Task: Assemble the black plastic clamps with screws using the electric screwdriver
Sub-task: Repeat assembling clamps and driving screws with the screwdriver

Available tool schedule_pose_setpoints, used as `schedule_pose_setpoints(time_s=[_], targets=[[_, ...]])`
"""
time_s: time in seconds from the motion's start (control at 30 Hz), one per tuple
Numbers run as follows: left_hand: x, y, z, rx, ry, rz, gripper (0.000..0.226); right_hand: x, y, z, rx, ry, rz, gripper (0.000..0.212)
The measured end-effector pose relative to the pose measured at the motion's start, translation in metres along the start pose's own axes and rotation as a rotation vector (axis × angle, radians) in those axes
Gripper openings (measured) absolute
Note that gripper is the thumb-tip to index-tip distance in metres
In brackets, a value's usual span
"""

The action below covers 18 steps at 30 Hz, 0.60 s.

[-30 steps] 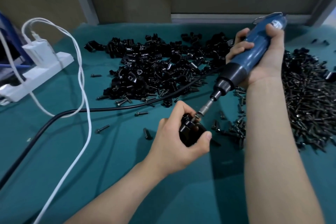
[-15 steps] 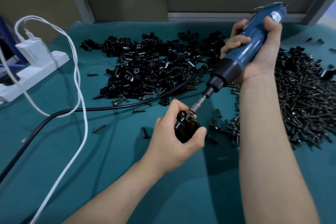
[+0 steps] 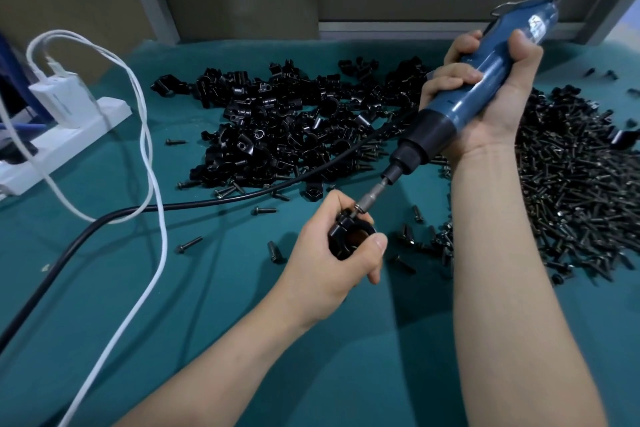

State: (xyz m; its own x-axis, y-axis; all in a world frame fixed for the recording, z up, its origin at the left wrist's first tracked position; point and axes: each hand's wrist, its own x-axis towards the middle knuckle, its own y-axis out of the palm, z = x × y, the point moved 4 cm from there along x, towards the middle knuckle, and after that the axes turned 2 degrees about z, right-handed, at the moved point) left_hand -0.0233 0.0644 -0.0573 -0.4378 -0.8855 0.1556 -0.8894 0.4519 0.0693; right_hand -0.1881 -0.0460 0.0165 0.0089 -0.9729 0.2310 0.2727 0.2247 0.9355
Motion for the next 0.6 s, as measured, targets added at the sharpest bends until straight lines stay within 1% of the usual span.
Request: schedule_pose_setpoints(time_s=[0.23,0.6], targets=[[0.0012,-0.0007,0.0015,0.05,-0.005,-0.025,0.032,-0.0004,-0.0031,0.0013,-0.058,-0.013,-0.044,0.025],[0.001,0.0004,0.0006,0.076,0.01,-0.024,0.034,-0.0009,-0.0007,-0.0002,-0.035,0.009,-0.003,0.027]])
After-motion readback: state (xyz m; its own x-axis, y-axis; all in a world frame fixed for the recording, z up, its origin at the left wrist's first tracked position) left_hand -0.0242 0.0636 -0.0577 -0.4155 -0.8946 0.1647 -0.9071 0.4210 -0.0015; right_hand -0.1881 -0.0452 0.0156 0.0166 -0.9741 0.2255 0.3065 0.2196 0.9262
